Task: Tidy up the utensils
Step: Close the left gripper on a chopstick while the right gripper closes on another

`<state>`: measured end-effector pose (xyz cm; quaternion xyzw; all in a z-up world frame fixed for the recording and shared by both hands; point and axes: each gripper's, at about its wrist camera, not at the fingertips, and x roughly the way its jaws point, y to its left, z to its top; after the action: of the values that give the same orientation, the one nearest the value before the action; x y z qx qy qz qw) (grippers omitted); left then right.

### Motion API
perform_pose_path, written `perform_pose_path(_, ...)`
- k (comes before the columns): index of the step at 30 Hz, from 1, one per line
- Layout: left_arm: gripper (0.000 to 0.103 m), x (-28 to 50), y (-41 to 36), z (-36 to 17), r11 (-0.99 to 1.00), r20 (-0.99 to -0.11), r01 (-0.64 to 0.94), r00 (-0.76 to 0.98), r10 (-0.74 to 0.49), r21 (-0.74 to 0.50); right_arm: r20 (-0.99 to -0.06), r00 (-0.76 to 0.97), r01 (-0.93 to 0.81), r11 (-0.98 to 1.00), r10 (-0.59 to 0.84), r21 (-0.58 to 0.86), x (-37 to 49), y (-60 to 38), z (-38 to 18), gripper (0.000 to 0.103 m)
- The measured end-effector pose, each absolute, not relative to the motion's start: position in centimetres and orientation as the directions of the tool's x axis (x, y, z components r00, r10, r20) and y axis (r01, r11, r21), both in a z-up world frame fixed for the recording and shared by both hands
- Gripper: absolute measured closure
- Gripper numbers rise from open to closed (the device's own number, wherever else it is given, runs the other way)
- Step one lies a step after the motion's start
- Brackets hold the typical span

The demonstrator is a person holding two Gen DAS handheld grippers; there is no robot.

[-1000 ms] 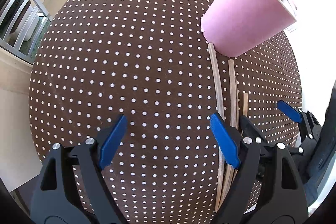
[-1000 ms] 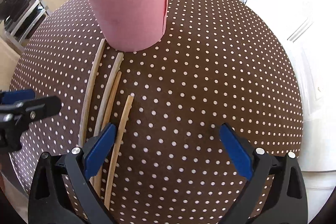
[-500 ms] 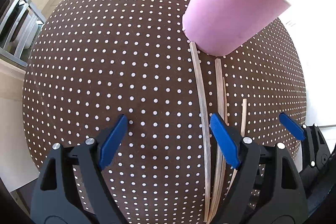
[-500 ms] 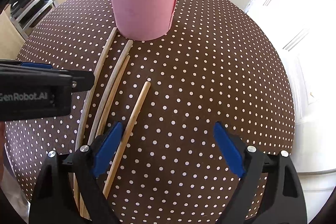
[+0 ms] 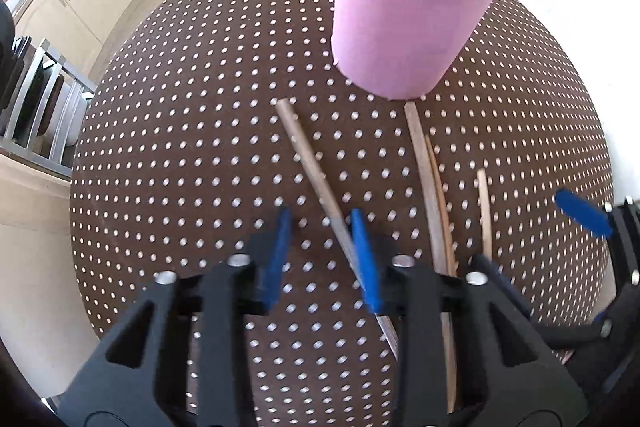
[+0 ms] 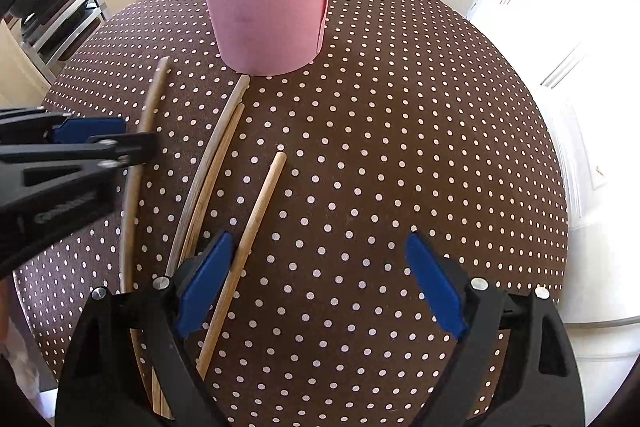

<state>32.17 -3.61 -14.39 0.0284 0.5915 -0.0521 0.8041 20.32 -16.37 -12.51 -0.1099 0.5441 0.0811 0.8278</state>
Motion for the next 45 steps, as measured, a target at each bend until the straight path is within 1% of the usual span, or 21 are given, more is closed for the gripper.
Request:
perform_pose_path(2,0.086,31.5,-3.4,-14.3,0.99,-0.954,0.138,0.294,-0.062,-0.022,-0.919,0.394,-0.254,0.963,0.016,-0.092,20.4,-16.4,-12.5,0.02)
perform_pose_path(10,0.094,27.9,-4.1,-14.2,0.958,-0.958,0.286,0.275,-0.081,0.001,-0.919,0.393,-0.267,0.959,0.015,-0.098,19.6,-16.7,-12.0,0.026)
perform_pose_path(12,0.094,27.3,-4.0,-14.2,0.956,-0.959,0.294,0.271,-0.084,-0.001,-0.919,0.394,-0.262,0.96,0.01,-0.102,19.4,-16.6,-12.0,0.026)
perform_pose_path(15,0.094,26.8,-2.5,-14.3,0.967,-0.958,0.252,0.268,-0.106,-0.037,-0.919,0.393,-0.253,0.962,0.008,-0.1,19.3,-16.1,-12.0,0.029)
perform_pose_path(17,0.093,26.9,-1.5,-14.4,0.975,-0.956,0.214,0.27,-0.115,-0.056,-0.922,0.387,-0.242,0.966,0.015,-0.086,19.2,-15.6,-11.9,0.034)
perform_pose_path(20,0.092,26.8,-1.6,-14.4,0.982,-0.955,0.187,0.282,-0.094,-0.041,-0.924,0.383,-0.23,0.97,0.02,-0.074,18.7,-15.0,-11.9,0.035)
perform_pose_path(22,0.091,26.7,-1.5,-14.5,0.983,-0.953,0.185,0.295,-0.072,-0.017,-0.931,0.361,-0.224,0.974,0.05,-0.034,18.3,-14.5,-12.1,0.035)
perform_pose_path(24,0.081,26.4,-2.0,-14.4,0.985,-0.95,0.171,0.31,-0.029,0.026,-0.929,0.368,-0.222,0.974,0.046,-0.04,18.0,-14.0,-12.2,0.035)
perform_pose_path(26,0.026,25.6,-3.1,-14.2,0.986,-0.934,0.092,0.341,0.102,0.141,-0.926,0.372,-0.21,0.978,0.069,-0.012,17.8,-14.0,-12.2,0.041)
perform_pose_path(27,0.026,25.7,-3.1,-14.3,0.985,-0.925,0.067,0.359,0.122,0.156,-0.922,0.381,-0.198,0.98,0.068,-0.01,17.7,-14.0,-12.1,0.044)
perform_pose_path(28,0.03,25.6,-3.1,-14.3,0.989,-0.924,0.076,0.373,0.087,0.124,-0.918,0.391,-0.196,0.981,0.066,-0.013,17.6,-14.0,-12.1,0.049)
perform_pose_path(29,0.042,25.6,-2.7,-14.4,0.993,-0.93,0.099,0.366,0.022,0.062,-0.915,0.396,-0.204,0.979,0.07,-0.014,17.4,-14.0,-12.1,0.051)
perform_pose_path(30,0.044,25.6,-2.3,-14.3,0.994,-0.938,0.109,0.343,-0.044,-0.007,-0.913,0.4,-0.21,0.978,0.072,-0.014,17.3,-13.9,-12.1,0.051)
perform_pose_path(31,0.049,25.7,-2.1,-14.3,0.994,-0.941,0.11,0.334,-0.052,-0.016,-0.911,0.405,-0.213,0.977,0.072,-0.018,17.2,-13.9,-12.1,0.053)
perform_pose_path(32,0.061,25.6,-2.1,-14.2,0.993,-0.941,0.116,0.335,-0.049,-0.01,-0.911,0.405,-0.214,0.977,0.075,-0.015,17.1,-13.8,-12.0,0.056)
perform_pose_path(34,0.079,25.1,-2.9,-13.9,0.988,-0.94,0.153,0.337,-0.059,-0.007,-0.913,0.4,-0.216,0.976,0.078,-0.011,16.8,-13.9,-12.0,0.062)
perform_pose_path(37,0.095,24.4,-3.8,-13.7,0.976,-0.935,0.213,0.354,-0.039,0.04,-0.913,0.399,-0.223,0.975,0.083,-0.009,16.2,-14.7,-12.0,0.072)
perform_pose_path(39,0.096,24.1,-4.6,-13.6,0.974,-0.935,0.222,0.354,-0.036,0.047,-0.912,0.4,-0.231,0.973,0.09,-0.005,16.1,-15.1,-11.9,0.077)
perform_pose_path(41,0.097,24.0,-4.6,-13.5,0.968,-0.94,0.247,0.316,-0.128,-0.049,-0.912,0.4,-0.217,0.976,0.09,0.001,16.3,-16.1,-11.8,0.093)
perform_pose_path(43,0.097,24.3,-4.0,-13.4,0.969,-0.941,0.219,0.289,-0.178,-0.116,-0.912,0.395,-0.203,0.979,0.108,0.028,16.4,-17.1,-11.5,0.098)
perform_pose_path(45,0.097,24.3,-3.6,-13.4,0.969,-0.937,0.196,0.287,-0.2,-0.147,-0.908,0.399,-0.188,0.981,0.13,0.058,16.3,-17.8,-11.4,0.099)
